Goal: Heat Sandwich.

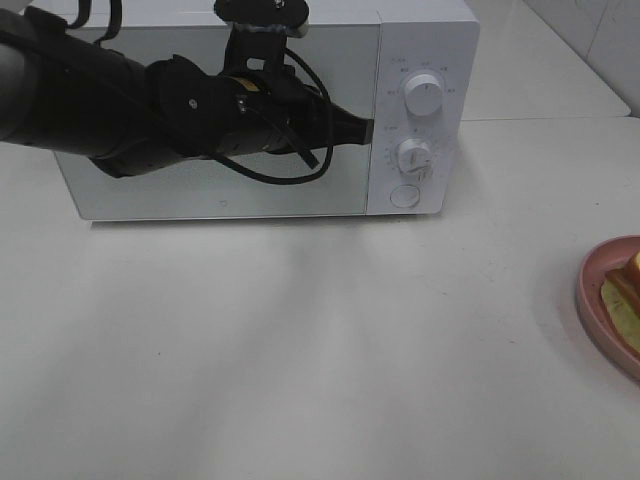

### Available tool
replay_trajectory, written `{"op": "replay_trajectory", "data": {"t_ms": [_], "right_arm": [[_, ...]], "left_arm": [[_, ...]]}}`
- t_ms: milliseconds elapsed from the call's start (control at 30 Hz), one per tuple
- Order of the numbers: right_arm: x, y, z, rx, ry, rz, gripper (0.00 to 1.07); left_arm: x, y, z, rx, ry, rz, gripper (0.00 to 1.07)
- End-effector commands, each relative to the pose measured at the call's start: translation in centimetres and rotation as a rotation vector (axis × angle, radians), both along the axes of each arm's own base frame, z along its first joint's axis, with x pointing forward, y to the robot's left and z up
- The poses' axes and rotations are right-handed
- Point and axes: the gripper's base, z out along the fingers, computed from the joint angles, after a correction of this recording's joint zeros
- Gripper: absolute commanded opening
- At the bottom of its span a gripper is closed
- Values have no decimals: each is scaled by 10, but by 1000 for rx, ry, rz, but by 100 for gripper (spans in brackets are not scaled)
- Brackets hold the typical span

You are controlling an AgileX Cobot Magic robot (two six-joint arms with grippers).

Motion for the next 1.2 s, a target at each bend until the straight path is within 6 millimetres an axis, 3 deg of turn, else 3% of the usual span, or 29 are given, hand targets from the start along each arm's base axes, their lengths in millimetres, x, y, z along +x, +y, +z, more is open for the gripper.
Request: {"op": "replay_trajectory", "data": {"t_ms": [33, 133, 200, 233, 267, 300, 367, 400, 800, 967, 1100, 1167, 1200], "right_arm": [[-3, 0, 0, -7, -36, 3, 75], [-3, 0, 0, -6, -36, 3, 75], [-3, 0, 0, -6, -36, 3, 75], [-3, 0, 0, -6, -36, 3, 75], [-3, 0, 0, -5, -36, 4, 75], [-3, 0, 0, -5, -36, 4, 75], [-3, 0, 0, -5, -36, 4, 75], [-3, 0, 0, -5, -36, 4, 75], [-3, 0, 0, -5, -36, 4, 75], [-3, 0, 0, -5, -36, 4, 75], [-3, 0, 0, -4, -36, 5, 75], [-3, 0, 0, -4, -36, 5, 75], [-3, 0, 0, -4, -36, 5, 75]], "left_arm": [[-13, 1, 7, 10, 93, -60, 0], [-22, 1, 8, 36, 179, -125, 0], [-29, 1, 8, 63, 229, -173, 12], [-32, 1, 10, 75, 255, -196, 22], [-39, 2, 11, 96, 309, -240, 50], [-39, 2, 11, 96, 309, -240, 50], [-46, 3, 14, 103, 358, -269, 78], [-52, 4, 17, 119, 403, -306, 99], [-86, 27, 39, 353, 548, -513, 100], [-92, 46, 51, 338, 698, -456, 100], [-89, 69, 56, 347, 806, -390, 100], [-83, 92, 61, 358, 863, -313, 100], [-83, 92, 61, 358, 863, -313, 100]]}}
